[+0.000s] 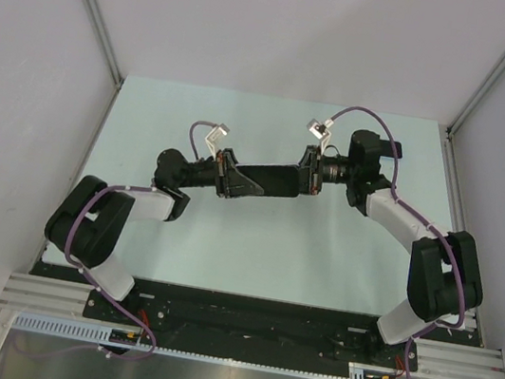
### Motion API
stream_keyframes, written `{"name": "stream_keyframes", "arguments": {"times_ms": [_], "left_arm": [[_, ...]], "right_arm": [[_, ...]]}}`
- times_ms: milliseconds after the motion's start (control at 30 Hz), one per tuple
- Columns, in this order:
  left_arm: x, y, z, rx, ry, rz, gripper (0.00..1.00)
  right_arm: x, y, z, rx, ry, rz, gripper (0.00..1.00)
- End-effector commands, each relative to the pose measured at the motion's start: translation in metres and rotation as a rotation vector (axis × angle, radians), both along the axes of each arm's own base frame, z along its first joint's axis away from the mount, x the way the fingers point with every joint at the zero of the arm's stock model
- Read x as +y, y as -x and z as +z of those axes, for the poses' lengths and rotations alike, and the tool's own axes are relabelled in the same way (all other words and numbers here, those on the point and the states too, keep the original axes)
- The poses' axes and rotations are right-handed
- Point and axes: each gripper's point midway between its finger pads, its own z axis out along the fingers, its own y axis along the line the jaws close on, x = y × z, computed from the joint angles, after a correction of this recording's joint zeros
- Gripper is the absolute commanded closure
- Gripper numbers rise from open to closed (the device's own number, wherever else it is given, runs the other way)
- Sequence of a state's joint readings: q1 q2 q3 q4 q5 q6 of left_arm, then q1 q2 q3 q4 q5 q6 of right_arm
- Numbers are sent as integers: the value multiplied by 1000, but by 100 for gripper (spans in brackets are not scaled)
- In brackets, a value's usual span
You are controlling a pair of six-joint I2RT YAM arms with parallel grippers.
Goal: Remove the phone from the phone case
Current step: Remove the phone case from the phone.
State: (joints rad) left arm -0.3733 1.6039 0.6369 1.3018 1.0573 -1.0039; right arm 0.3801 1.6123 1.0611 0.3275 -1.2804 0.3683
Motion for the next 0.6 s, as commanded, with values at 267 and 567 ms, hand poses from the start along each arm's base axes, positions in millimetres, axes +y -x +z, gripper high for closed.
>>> {"name": "stream_keyframes", "arguments": {"times_ms": [267,567], "left_arm": [[2,-8,81,-394,227,129,32],[8,-6,86,-440,228,153,11]], "right_arm": [[15,20,1,37,1,80,100],[10,7,-1,50,10,20,100]]}}
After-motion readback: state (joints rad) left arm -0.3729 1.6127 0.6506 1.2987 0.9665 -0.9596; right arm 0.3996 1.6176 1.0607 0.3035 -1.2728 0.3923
